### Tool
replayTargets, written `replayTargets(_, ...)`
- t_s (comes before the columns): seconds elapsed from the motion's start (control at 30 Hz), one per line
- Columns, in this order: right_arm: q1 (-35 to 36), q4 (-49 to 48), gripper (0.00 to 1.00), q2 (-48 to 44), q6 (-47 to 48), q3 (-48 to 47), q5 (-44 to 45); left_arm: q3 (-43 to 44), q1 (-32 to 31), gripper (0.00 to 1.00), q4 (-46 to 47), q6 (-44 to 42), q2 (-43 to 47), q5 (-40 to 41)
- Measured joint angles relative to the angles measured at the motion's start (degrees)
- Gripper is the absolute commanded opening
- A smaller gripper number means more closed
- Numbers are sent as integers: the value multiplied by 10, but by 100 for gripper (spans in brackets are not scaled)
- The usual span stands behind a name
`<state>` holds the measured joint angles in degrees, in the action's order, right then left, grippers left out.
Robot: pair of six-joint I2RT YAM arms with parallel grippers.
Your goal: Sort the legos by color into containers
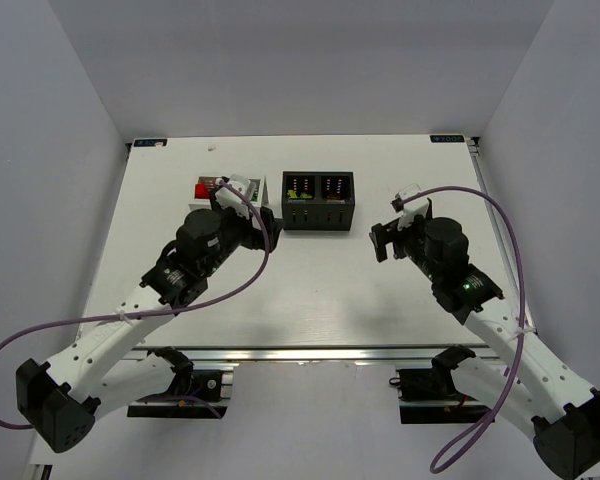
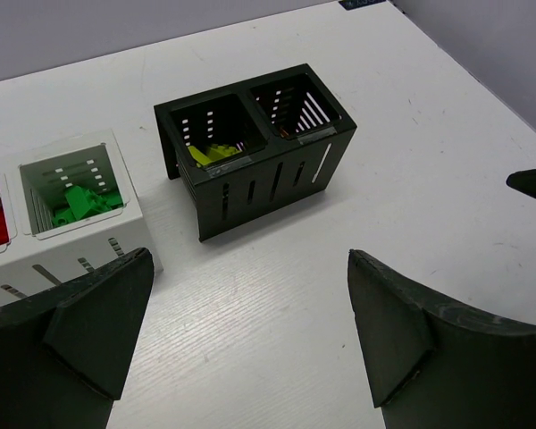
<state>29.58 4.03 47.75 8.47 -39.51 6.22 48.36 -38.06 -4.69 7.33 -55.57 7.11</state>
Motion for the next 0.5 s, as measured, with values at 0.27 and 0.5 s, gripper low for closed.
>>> replayTargets(0.27,0,-15,89,0,-23,0,29,0,1,98,4,0,11,0)
replayTargets(0.5,0,-17,89,0,-24,0,31,0,1,98,4,-1,11,0)
